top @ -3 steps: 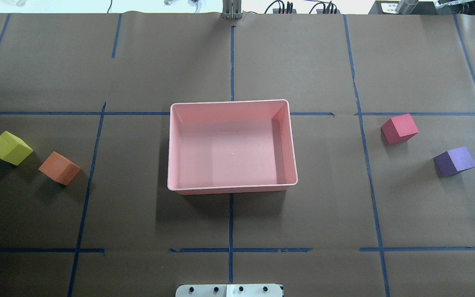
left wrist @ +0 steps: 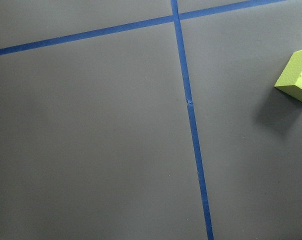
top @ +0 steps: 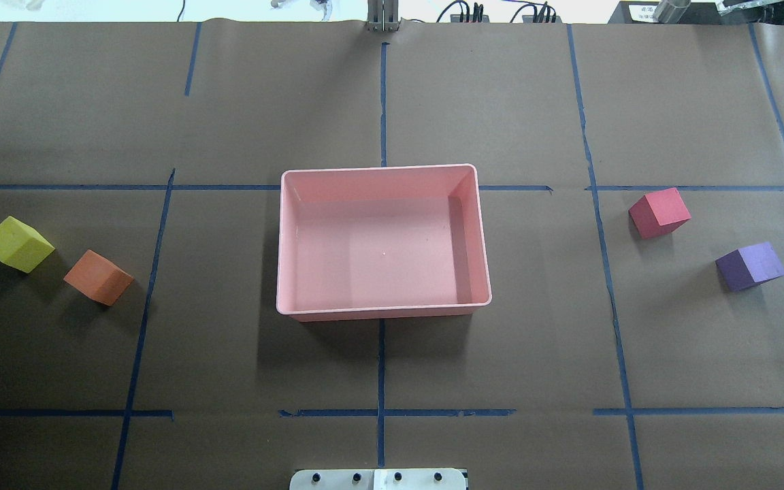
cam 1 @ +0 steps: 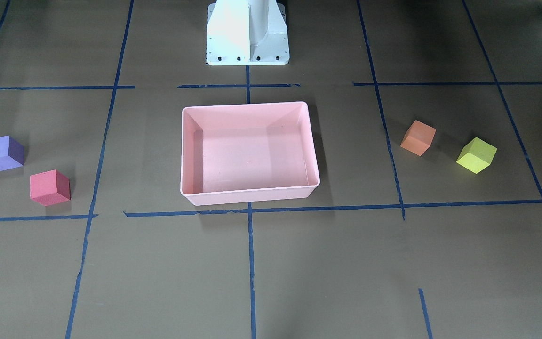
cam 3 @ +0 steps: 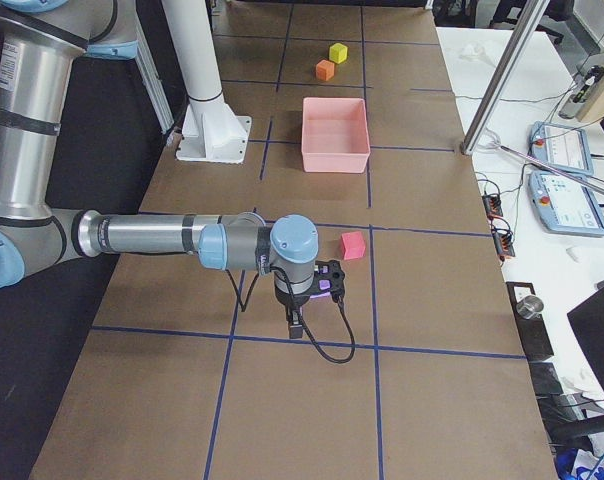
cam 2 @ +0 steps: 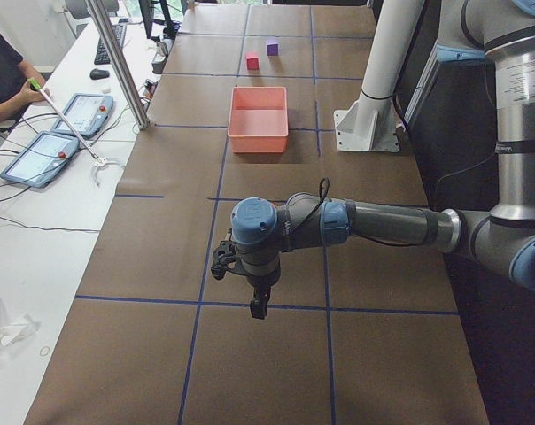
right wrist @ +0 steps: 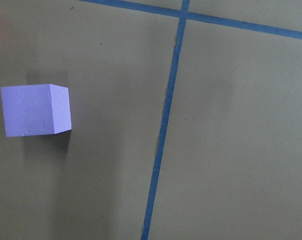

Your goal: Place blocks into pink bin with both arms

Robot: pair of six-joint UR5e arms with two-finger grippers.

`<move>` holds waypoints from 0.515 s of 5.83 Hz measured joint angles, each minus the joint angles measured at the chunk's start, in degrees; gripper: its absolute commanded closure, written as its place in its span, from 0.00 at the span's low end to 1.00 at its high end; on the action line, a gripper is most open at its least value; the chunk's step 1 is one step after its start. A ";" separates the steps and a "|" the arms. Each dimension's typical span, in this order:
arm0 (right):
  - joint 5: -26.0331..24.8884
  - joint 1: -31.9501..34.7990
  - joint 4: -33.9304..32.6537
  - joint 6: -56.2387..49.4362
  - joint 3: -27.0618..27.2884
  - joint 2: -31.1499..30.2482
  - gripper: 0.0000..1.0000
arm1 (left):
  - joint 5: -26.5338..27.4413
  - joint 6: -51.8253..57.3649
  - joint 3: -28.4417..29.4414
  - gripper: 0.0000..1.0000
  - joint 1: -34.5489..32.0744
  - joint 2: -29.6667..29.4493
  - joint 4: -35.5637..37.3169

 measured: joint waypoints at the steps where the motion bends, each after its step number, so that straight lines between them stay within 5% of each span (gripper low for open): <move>1: 0.39 0.00 0.04 -0.09 0.03 -0.03 0.00 | -0.15 0.09 0.26 0.00 0.00 0.14 -0.25; 3: 0.54 -0.03 0.89 -0.23 0.01 -0.05 0.00 | -0.33 0.25 0.54 0.00 0.00 0.23 -0.54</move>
